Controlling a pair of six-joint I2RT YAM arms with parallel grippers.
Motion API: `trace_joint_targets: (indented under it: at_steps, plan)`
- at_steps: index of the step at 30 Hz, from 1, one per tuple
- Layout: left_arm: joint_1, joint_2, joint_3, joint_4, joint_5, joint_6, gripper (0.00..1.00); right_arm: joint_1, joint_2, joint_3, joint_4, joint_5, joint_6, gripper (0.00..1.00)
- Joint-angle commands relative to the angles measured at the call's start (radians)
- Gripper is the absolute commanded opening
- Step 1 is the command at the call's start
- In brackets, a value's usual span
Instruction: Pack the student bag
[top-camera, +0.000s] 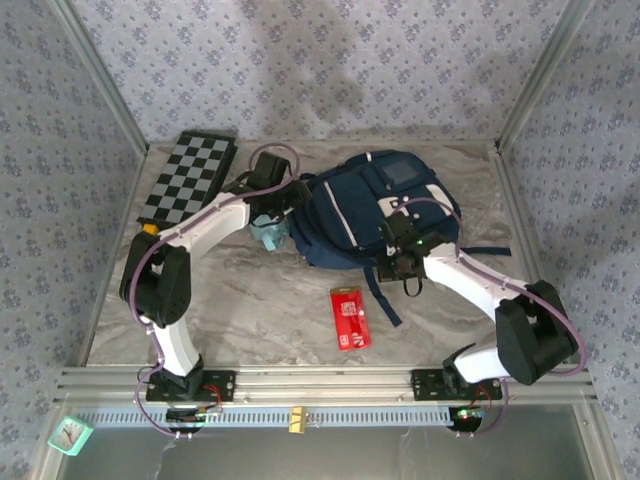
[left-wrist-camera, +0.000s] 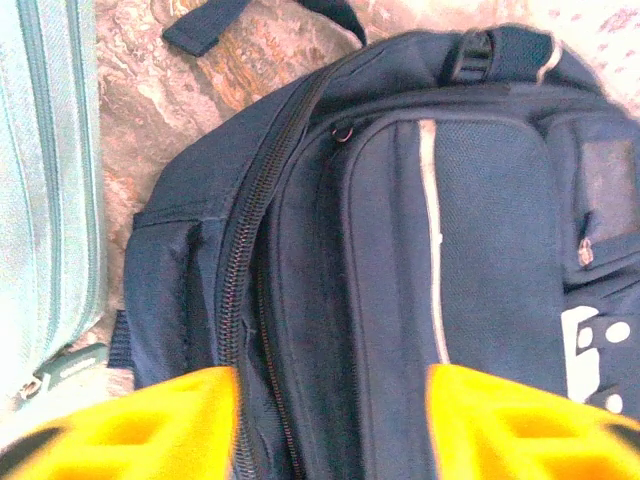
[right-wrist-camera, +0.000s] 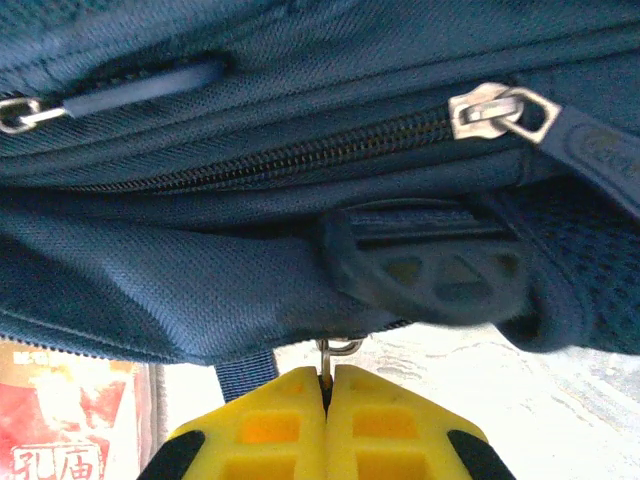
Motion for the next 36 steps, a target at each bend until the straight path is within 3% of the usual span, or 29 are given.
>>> trace_joint_targets:
  at_steps: [1, 8, 15, 20, 24, 28, 31, 33, 35, 36]
  plan:
    - [-0.027, -0.104, -0.11, 0.016, 0.015, -0.096, 0.65, 0.005, 0.005, 0.009, 0.034, 0.001, 0.012, 0.0]
    - [-0.188, -0.157, -0.347, 0.247, -0.003, -0.422, 0.83, 0.012, 0.017, 0.002, 0.02, 0.01, 0.02, 0.0]
    - [-0.261, -0.045, -0.255, 0.181, -0.106, -0.52, 0.84, 0.017, 0.022, -0.002, 0.01, 0.029, 0.033, 0.0]
    - [-0.252, -0.018, -0.236, 0.065, -0.205, -0.492, 0.53, 0.002, 0.029, -0.009, -0.023, 0.072, 0.069, 0.0]
    - [-0.212, -0.018, -0.261, 0.049, -0.209, -0.461, 0.22, -0.066, 0.025, -0.027, -0.083, 0.122, 0.08, 0.0]
    - [-0.179, -0.019, -0.242, 0.015, -0.207, -0.408, 0.01, -0.154, 0.024, -0.029, -0.102, 0.13, 0.076, 0.0]
    - [-0.175, -0.031, -0.24, 0.026, -0.2, -0.386, 0.02, -0.15, 0.004, -0.017, -0.083, 0.134, 0.056, 0.0]
    - [-0.183, -0.031, -0.228, 0.04, -0.182, -0.361, 0.09, -0.127, -0.016, -0.008, -0.066, 0.054, 0.058, 0.1]
    - [-0.195, -0.038, -0.214, 0.052, -0.157, -0.329, 0.18, -0.124, -0.035, 0.01, -0.066, -0.032, 0.059, 0.17]
    - [-0.202, -0.045, -0.207, 0.055, -0.143, -0.31, 0.28, -0.121, -0.054, 0.026, -0.074, -0.06, 0.062, 0.21]
